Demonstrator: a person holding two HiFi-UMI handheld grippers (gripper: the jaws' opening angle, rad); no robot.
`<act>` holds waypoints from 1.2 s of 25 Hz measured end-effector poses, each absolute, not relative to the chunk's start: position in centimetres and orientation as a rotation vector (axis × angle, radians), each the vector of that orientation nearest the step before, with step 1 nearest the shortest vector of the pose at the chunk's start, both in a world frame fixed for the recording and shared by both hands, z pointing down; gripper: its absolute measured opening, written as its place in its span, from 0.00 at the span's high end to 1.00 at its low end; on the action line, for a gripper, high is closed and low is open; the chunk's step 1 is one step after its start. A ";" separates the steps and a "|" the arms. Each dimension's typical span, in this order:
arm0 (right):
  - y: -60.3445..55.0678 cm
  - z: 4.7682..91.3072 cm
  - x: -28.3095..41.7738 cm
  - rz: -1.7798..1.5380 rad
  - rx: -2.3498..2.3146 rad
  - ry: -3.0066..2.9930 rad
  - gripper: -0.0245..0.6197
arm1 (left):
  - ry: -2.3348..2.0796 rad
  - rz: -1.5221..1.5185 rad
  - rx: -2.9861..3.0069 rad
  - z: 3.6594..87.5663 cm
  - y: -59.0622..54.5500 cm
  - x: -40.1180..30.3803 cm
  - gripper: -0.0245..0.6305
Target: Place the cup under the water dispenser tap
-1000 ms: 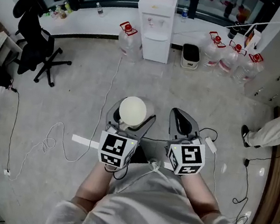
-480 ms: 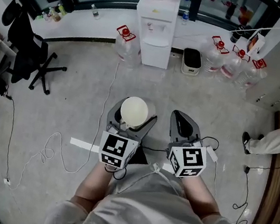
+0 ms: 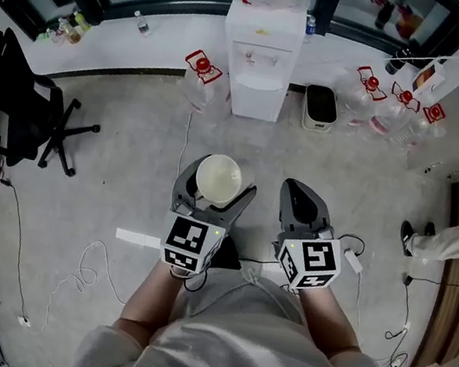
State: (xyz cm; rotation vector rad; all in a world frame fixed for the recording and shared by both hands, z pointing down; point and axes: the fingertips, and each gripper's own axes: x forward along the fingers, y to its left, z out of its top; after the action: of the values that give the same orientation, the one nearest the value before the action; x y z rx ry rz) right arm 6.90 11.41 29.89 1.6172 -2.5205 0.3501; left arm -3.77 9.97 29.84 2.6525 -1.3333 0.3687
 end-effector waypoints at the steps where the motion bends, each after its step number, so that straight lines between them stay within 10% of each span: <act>1: 9.7 29.9 6.1 0.363 1.624 -2.522 0.92 | -1.320 0.378 2.652 30.0 8.3 -4.6 0.30; 30: -18.8 42.7 6.6 0.571 1.539 -2.317 0.92 | -1.330 0.545 2.550 45.0 -19.3 -5.8 0.30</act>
State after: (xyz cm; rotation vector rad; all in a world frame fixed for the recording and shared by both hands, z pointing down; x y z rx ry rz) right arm 6.55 -18.79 42.74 1.5393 -2.3172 0.5711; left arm -5.83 -19.34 45.04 2.5502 -1.3303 0.5449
